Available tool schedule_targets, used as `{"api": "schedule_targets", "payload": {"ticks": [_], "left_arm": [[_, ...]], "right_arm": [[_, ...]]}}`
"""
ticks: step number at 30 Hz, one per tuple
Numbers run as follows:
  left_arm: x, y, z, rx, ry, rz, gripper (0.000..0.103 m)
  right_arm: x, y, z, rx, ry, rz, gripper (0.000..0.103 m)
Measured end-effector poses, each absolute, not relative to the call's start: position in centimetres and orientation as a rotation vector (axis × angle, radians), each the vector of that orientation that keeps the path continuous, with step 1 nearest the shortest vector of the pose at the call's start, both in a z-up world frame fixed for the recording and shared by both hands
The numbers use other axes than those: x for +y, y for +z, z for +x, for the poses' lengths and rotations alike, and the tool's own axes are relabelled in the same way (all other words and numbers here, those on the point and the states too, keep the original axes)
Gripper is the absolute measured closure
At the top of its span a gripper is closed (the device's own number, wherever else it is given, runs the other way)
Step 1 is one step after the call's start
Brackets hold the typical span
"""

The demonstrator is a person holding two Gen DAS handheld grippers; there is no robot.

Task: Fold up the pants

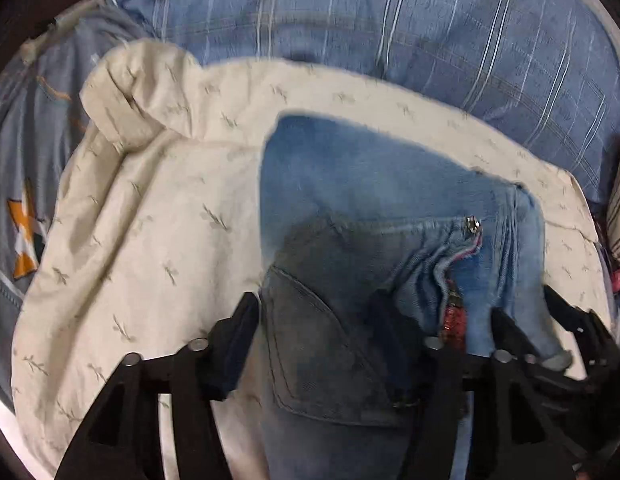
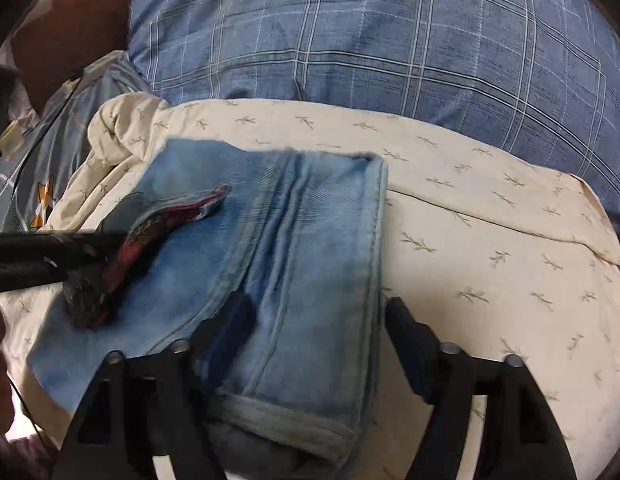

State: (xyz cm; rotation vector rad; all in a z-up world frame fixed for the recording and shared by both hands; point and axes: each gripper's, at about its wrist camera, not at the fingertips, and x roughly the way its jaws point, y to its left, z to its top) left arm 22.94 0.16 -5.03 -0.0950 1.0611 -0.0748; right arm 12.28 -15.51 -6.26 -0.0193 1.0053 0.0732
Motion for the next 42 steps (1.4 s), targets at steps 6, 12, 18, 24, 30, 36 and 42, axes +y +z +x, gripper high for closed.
{"api": "schedule_targets", "payload": {"ticks": [6,12,18,24,30,36,42], "left_arm": [[0.9,-4.5,22.1,1.041,-0.087,-0.097,0.039],[2.7,-3.0,20.4,1.03,-0.087,-0.115,0.039],[3.1,-1.1,16.7,0.985,-0.057,-0.088,0.035],[2.9,-0.4,9.9,0.903,-0.031,0.037,0.034],[2.0,0.1,2.9,0.77,-0.011,0.111,0.031],[0.9,-0.2,-0.9,0.79,-0.043,0.14,0.03],[1.8,0.7,-1.1,0.816,-0.025,0.124,0.031]], "right_arm": [[-16.3,-4.4,12.0,1.012,0.063,0.052,0.021],[-15.2,-1.4,8.3,0.968,0.056,0.054,0.018],[-15.1,-0.1,3.7,0.976,0.056,0.095,0.012],[-16.4,-0.3,-1.1,1.01,-0.046,0.141,0.0],[-17.0,0.0,-4.6,0.964,-0.169,0.05,0.0],[-17.7,1.0,-5.6,0.938,-0.207,0.041,0.0],[-17.5,1.9,-6.2,0.915,-0.241,-0.006,0.0]]}}
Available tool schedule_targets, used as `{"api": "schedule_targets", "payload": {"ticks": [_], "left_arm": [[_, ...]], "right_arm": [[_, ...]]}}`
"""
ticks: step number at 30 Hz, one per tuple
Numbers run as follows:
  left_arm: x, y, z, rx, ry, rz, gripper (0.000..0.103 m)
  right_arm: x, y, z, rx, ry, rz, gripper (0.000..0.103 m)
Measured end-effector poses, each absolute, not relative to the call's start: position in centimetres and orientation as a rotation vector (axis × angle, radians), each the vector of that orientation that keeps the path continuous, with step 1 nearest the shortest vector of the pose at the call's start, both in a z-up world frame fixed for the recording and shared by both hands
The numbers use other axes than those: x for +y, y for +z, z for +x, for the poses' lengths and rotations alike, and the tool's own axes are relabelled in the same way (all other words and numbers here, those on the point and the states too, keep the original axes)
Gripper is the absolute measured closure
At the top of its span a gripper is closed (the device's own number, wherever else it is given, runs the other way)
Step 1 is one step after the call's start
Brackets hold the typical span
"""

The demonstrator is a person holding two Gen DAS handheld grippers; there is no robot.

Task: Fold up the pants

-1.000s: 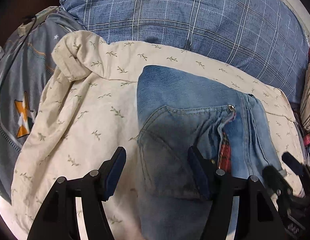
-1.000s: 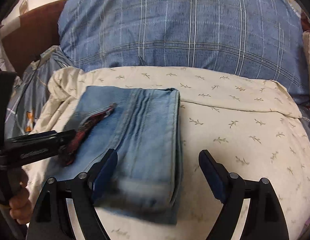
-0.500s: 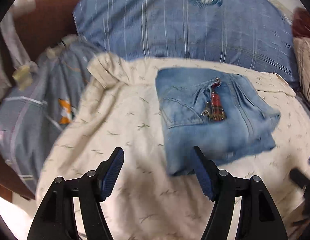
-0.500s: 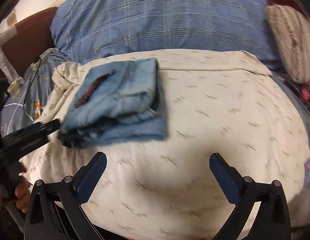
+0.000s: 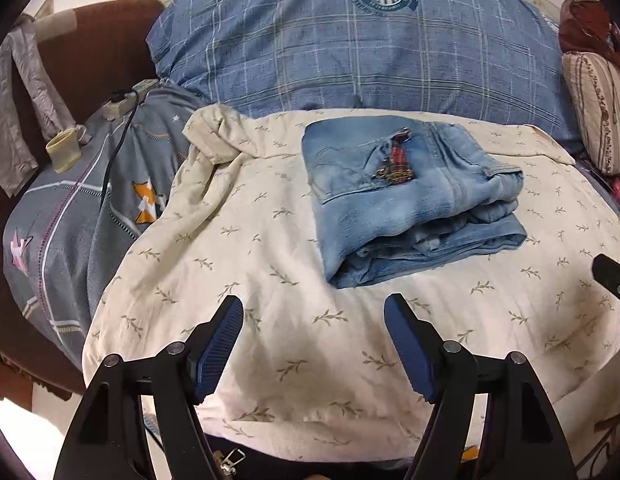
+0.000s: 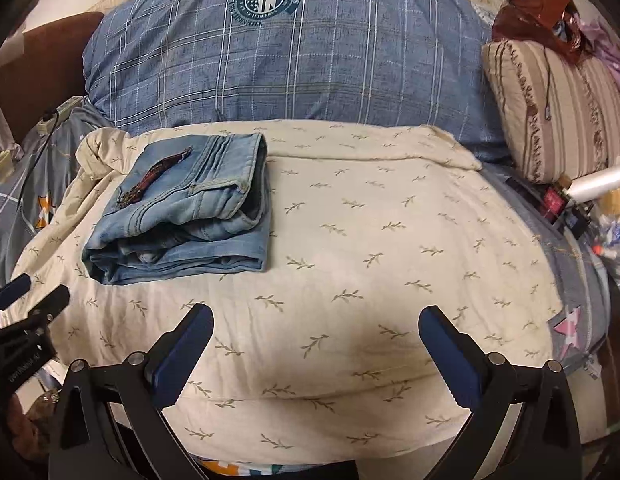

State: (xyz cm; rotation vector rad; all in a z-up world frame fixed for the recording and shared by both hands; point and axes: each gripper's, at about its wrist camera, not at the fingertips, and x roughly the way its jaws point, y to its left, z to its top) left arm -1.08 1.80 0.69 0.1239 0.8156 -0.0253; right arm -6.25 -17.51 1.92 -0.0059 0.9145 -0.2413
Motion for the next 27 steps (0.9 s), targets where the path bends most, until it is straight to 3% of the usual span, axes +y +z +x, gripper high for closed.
{"api": "schedule_targets", "payload": {"ticks": [27], "left_arm": [[0.2,1.0,-0.9,0.832,-0.126,0.132,0.031]], "right_arm": [[-17.6,2.0,-6.3,0.916,-0.268,-0.029,0.0]]}}
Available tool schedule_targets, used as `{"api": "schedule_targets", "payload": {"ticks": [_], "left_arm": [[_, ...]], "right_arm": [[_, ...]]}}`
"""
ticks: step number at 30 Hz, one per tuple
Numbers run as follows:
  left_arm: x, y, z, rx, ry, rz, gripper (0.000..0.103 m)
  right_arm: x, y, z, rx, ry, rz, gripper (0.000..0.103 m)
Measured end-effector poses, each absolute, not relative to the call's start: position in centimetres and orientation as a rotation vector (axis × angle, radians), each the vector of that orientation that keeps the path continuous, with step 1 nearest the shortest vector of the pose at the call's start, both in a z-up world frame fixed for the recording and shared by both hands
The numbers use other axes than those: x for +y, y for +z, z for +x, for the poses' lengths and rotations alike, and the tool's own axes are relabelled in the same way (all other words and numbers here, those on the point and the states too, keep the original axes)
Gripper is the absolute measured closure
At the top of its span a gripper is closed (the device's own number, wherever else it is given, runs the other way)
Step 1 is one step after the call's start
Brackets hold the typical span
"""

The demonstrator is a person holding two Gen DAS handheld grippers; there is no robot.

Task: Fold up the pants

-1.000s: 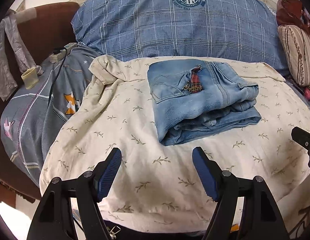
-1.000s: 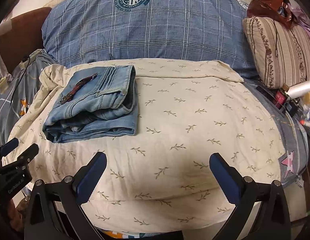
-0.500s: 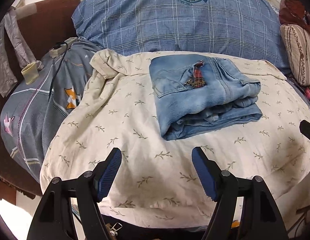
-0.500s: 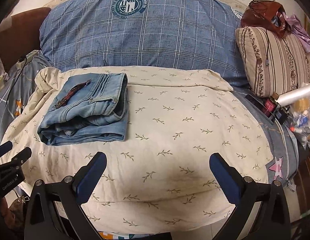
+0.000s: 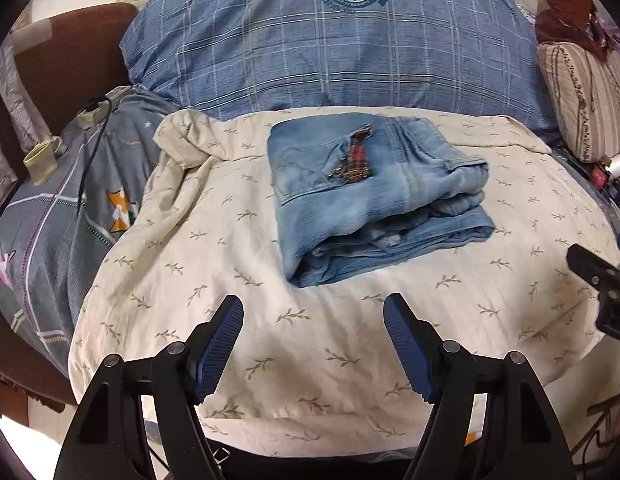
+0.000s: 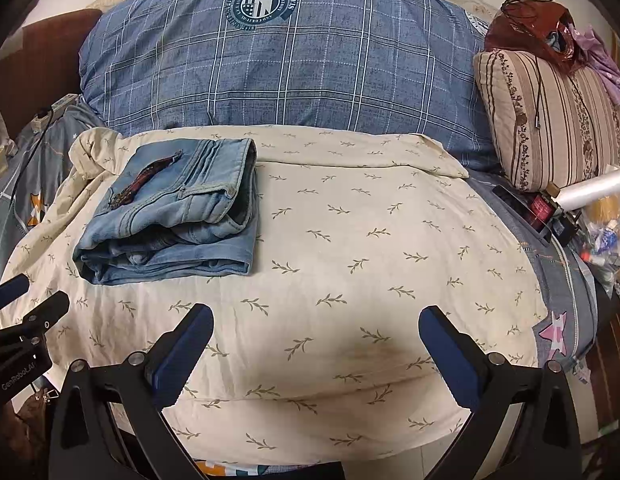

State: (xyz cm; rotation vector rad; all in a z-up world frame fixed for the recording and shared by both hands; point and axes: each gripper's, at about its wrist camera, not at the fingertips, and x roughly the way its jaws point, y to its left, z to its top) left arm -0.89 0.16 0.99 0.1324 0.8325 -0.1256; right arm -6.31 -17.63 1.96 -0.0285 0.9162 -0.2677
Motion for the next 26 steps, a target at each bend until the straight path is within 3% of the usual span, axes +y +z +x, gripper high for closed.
{"api": "schedule_targets", "payload": {"ticks": [26], "left_arm": [[-0.7,3.3,-2.9,0.827,-0.205,0.068,0.031]], "right_arm": [[-18.3,1.8,-6.5,0.93,-0.282,-0.023,0.0]]}}
